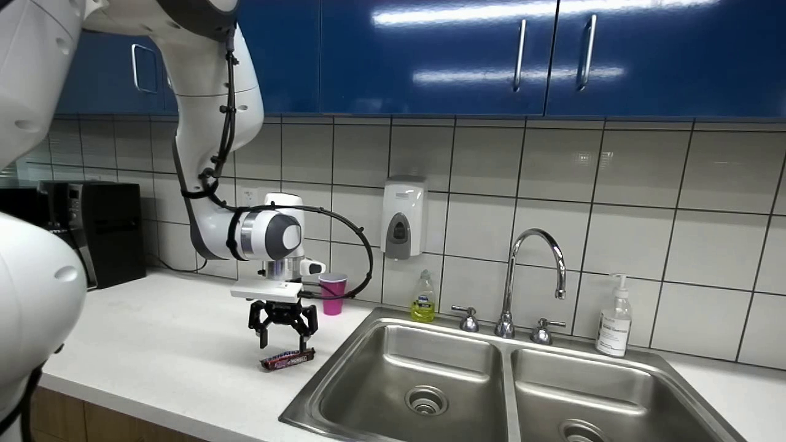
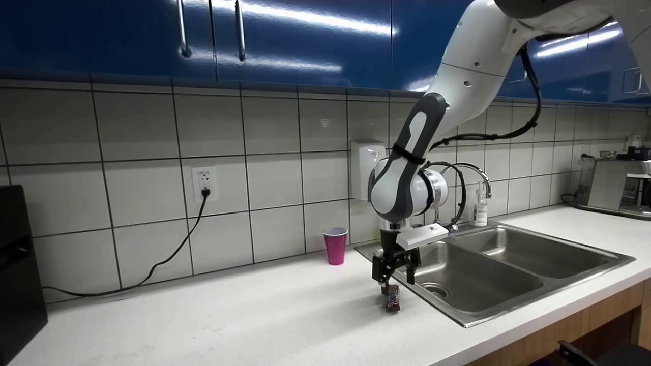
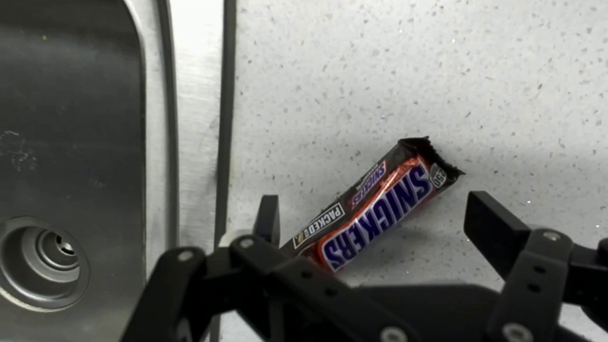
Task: Put the brown packet in the sink.
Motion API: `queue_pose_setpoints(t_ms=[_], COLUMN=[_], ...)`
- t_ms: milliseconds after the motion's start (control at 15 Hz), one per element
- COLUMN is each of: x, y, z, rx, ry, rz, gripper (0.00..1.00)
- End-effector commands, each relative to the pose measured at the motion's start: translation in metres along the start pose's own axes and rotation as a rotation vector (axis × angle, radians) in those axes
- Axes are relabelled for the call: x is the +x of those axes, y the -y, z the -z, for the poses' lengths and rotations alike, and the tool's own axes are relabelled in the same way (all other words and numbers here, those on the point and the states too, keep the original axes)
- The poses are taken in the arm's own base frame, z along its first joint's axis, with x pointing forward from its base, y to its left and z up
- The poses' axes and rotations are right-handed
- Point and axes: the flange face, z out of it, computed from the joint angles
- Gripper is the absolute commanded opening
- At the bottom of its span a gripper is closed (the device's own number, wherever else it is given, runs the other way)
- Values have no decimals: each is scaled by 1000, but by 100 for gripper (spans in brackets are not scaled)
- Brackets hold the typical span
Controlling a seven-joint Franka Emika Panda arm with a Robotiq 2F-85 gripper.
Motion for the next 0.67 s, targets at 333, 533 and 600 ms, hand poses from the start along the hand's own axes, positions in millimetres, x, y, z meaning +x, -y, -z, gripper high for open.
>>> queue_pose_setpoints(t_ms=[333,533,600], x=[0,0,0], y=[-14,-7,-4], z=[7,6,6], rx=[-42,-53,-51], ry=[-24,0,8], rz=[-332,-411,-432], gripper=[100,100,100])
